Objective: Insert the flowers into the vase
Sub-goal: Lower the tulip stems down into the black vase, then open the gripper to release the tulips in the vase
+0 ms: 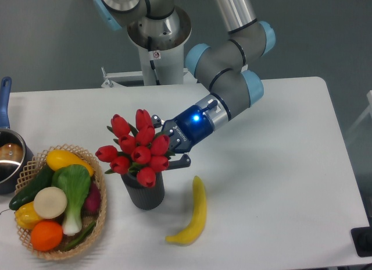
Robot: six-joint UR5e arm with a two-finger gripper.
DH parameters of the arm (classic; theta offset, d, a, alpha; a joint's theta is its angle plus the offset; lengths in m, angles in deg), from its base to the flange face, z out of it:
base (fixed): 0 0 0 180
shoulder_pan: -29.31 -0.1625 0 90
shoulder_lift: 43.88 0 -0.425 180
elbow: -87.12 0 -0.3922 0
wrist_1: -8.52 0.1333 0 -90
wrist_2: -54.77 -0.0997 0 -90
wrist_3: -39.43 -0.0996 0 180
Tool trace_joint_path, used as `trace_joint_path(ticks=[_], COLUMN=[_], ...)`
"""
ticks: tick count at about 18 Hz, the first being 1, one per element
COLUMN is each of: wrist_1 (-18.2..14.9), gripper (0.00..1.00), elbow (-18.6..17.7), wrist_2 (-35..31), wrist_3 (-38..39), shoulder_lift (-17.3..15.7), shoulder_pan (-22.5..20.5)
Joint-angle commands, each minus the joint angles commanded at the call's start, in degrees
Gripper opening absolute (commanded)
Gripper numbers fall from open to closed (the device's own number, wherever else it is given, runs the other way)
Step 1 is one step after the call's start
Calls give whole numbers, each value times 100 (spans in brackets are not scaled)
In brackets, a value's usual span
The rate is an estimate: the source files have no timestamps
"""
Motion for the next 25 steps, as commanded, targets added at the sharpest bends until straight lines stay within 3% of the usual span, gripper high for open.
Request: trace_joint_path(ticks=[12,20,25], wrist_1=[0,0,0], gripper=[38,52,69], elbow=[-114,-123,-167], wrist_2=[-228,-220,-220], wrist_3=[-255,-369,-510], shoulder_lift=[123,132,141], shoulder_pan=[0,-9,-18])
